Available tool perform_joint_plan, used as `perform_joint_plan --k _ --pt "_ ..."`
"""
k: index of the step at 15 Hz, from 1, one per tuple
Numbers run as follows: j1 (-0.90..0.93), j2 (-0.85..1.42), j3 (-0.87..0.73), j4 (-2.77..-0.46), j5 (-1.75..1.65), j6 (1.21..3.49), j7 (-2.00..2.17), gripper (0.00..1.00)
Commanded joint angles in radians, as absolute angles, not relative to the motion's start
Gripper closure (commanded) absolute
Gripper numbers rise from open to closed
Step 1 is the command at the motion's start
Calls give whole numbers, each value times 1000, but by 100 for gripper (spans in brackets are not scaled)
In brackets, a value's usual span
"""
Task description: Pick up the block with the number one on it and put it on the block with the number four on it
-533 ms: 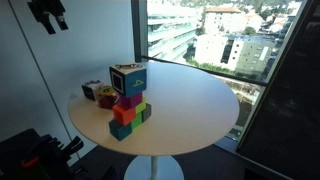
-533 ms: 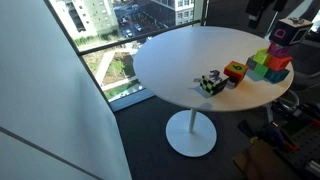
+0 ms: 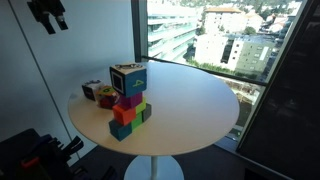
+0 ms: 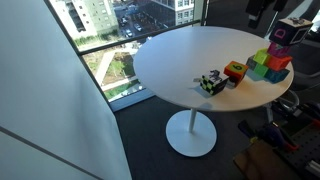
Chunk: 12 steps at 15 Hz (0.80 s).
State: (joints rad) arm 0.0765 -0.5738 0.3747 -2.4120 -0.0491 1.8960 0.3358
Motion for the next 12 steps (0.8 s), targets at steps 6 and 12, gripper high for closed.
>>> perform_joint_plan --k 6,12 --pt "107 -567 310 -2422 -50 1909 345 0" --pt "114 -557 266 -2463 -13 1981 329 0"
